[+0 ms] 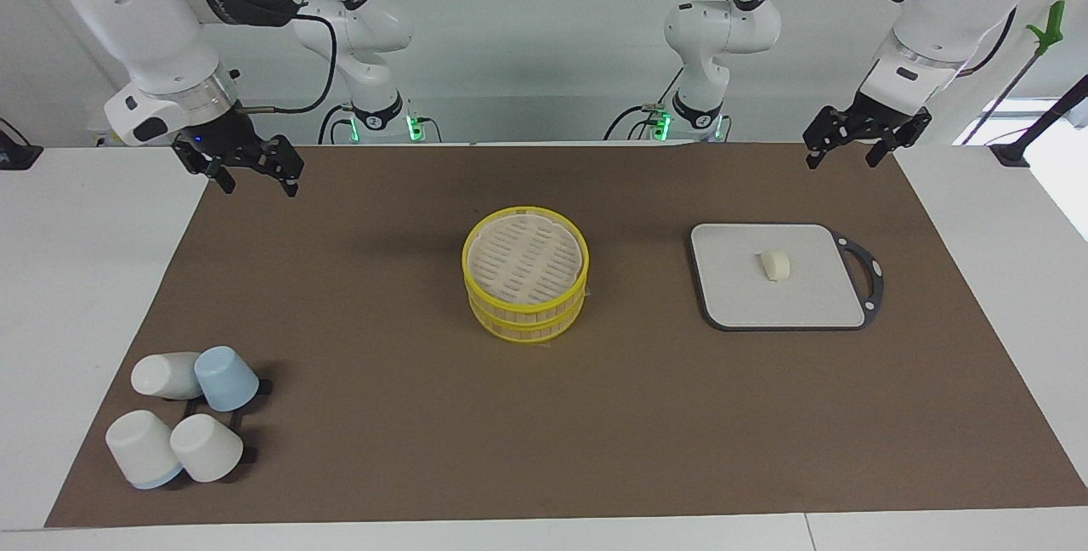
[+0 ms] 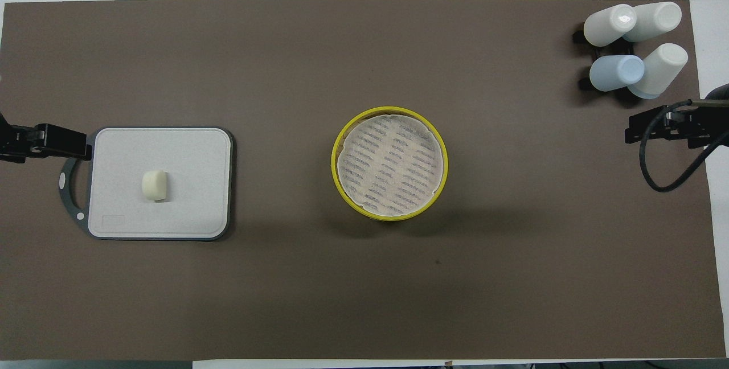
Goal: Place bun in steamer
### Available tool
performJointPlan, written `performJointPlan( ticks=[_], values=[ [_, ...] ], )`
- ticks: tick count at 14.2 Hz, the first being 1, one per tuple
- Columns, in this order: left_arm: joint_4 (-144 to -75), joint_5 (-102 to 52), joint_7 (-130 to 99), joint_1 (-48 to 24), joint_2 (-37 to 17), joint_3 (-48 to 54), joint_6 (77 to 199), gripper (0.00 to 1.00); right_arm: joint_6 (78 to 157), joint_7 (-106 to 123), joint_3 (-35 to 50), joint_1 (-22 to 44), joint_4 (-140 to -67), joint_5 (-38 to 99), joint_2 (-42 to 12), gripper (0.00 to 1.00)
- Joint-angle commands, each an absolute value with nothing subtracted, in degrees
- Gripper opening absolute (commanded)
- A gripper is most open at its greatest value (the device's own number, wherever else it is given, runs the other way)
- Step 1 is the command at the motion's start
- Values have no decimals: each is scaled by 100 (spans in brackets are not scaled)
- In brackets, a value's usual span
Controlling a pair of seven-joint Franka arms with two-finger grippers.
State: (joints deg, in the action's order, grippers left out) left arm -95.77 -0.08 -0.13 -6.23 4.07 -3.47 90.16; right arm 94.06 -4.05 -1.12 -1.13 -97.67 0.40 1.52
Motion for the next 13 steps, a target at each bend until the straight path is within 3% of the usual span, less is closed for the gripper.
performJointPlan(
  ticks=[1,9,11,13],
  values=[
    [-9668,-44,-18,-606,527,-325,9035,100,9168,-237,-70,-202,-9694,35,123,100],
    [-9799,-61,-18,-563,571,-334,9026,100,9158,-246,-70,-254,-9878,35,219,100],
    [-10272,-61,44,-536,790,-343,9271,100,9176,-255,-62,-281,-9923,53,246,100],
    [-11210,-53,62,-536,1228,-343,9963,100,9490,-237,-62,-255,-10254,53,377,100]
  ],
)
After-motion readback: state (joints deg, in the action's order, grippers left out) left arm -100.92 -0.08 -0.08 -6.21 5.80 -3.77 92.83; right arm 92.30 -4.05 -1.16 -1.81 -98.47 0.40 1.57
